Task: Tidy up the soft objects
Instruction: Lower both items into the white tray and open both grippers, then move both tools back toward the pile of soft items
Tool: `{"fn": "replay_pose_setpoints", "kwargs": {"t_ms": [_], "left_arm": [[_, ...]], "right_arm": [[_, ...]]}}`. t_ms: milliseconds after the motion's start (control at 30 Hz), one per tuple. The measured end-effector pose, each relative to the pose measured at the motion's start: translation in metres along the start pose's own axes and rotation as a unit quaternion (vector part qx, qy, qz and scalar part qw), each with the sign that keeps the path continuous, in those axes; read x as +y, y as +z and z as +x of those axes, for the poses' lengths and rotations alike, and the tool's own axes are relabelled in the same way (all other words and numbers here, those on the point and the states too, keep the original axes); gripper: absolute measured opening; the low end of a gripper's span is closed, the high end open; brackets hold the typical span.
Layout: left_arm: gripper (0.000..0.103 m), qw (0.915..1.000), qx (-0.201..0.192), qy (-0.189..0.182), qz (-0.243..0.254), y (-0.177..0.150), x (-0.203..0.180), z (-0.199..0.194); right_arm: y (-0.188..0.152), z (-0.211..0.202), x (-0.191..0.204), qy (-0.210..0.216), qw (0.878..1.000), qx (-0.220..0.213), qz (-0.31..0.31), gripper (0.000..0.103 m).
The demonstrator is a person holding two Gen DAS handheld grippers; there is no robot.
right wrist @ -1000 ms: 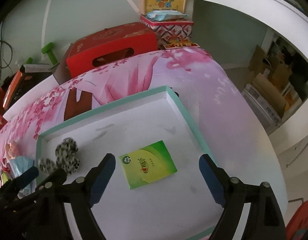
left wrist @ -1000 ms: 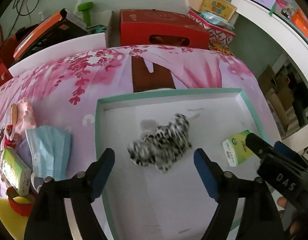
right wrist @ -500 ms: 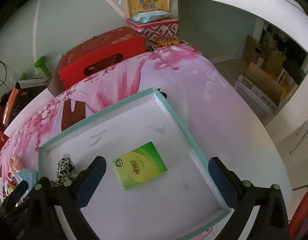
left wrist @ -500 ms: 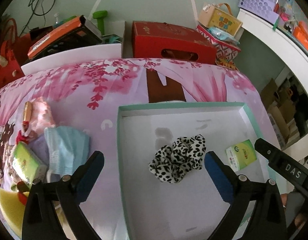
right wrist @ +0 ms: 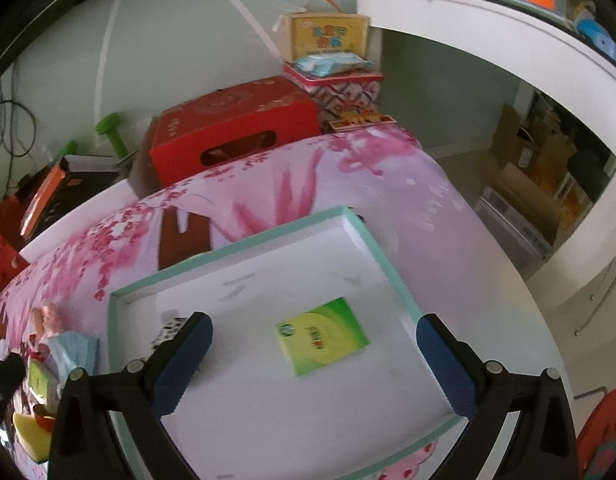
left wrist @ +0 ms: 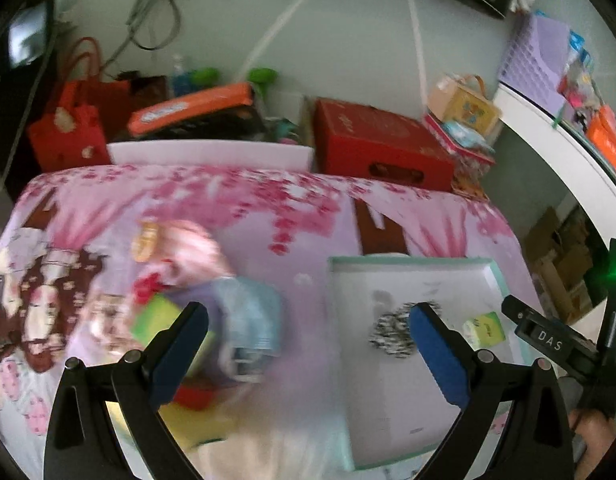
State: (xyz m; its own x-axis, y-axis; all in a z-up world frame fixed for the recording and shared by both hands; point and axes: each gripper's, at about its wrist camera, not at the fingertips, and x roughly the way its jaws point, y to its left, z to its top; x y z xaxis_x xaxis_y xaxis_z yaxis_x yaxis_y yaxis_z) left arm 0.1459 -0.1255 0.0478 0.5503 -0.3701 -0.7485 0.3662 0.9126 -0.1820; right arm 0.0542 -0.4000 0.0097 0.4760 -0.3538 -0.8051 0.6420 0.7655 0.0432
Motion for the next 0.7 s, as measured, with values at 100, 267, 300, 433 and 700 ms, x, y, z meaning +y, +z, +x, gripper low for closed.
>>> {"fn": "replay_pose_setpoints", "kwargs": {"t_ms": [100, 267, 300, 433, 700], "left_arm": [[0.1, 0.9996, -0.008, 0.02, -0.019, 0.0, 0.029, -0.012], [0.1, 0.997, -0.007, 0.043, -0.065, -0.001, 0.082, -0.024], [0.1, 0.9959, -0.006, 0.049, -0.075, -0.002, 0.091, -0.025], [0.1, 0.9905, 0.009, 0.065, -0.121, -0.009, 0.125, -0.027], [0.1, 0.9793, 0.038, 0.067, -0.187, -0.027, 0.164, -0.024]], "right_arm": [[-0.003, -0.004, 0.02, 0.015, 1.0, -0.003, -0.019, 0.103], [-0.012, -0.009, 0.056, 0.048, 0.997, -0.002, -0.056, 0.103], [-0.013, -0.009, 0.062, 0.053, 0.997, -0.002, -0.061, 0.103], [-0.02, -0.013, 0.088, 0.084, 0.993, 0.001, -0.085, 0.103], [-0.035, -0.022, 0.122, 0.131, 0.985, 0.008, -0.113, 0.103]]}}
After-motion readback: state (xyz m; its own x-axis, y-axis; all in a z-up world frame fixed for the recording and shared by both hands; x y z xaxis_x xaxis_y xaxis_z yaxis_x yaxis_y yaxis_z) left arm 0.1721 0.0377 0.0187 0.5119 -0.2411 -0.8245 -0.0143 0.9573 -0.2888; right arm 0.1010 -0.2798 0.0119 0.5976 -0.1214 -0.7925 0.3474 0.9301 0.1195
